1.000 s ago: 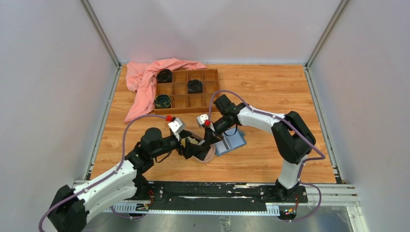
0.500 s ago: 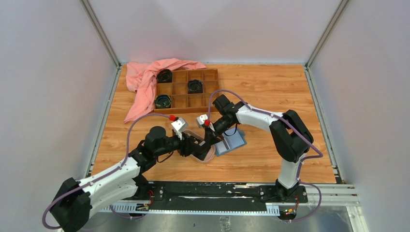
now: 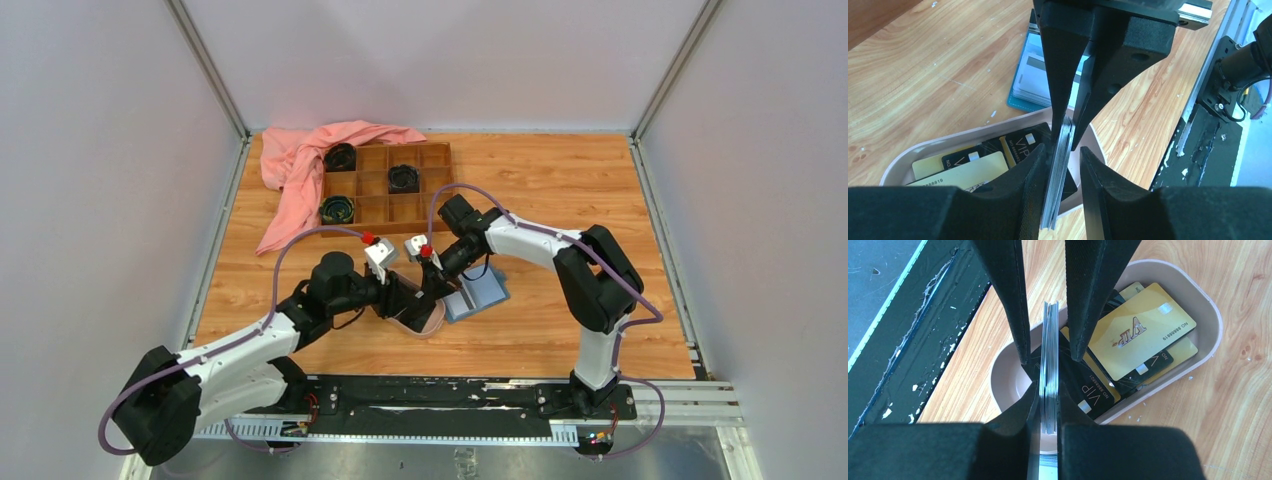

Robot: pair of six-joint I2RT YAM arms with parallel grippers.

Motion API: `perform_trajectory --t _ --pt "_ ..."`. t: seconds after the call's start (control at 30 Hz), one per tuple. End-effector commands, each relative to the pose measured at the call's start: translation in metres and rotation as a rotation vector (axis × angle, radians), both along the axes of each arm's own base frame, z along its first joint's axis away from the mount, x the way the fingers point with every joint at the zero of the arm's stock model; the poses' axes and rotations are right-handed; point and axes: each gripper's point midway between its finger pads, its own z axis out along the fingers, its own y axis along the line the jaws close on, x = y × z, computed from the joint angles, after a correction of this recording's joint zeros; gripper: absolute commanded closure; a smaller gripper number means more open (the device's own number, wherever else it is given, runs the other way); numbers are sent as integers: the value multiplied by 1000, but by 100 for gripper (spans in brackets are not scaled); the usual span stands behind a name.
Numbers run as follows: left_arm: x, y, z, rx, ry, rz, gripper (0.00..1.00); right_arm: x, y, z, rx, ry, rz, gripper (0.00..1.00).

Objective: Put the credit cards into the card holder
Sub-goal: Pick up the credit card from the storage box.

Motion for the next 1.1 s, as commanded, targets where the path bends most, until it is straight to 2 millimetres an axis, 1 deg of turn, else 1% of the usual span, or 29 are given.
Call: perform_trajectory --t 0.0,0.2,0.4,0.43,0.5,0.73,0.77,0.9,0.97,1.07 --pt "5 -4 7 -3 -30 -15 66 -8 4 6 8 47 22 100" --pt "5 -9 4 4 -5 -37 69 -8 4 5 4 54 21 100" --pt "5 -12 -2 16 14 -49 81 -8 4 2 -5 62 19 100" --pt "5 -12 -2 17 15 -51 84 -8 4 3 -4 62 19 100" --pt "5 -13 -1 16 12 -60 99 -8 4 2 -5 62 19 100" --pt "7 -10 0 19 -4 -46 100 -8 4 0 -12 64 18 99" --pt "7 -9 -2 24 -5 -41 100 -7 4 0 -13 62 16 96" --pt "9 -5 -9 47 -7 -22 100 -3 3 -5 -45 58 -2 70" --pt "10 -5 -13 59 -3 -20 100 0 2 -6 -62 47 -16 59" --pt "11 -4 -17 69 1 -18 100 4 1 -5 -74 35 -30 50"
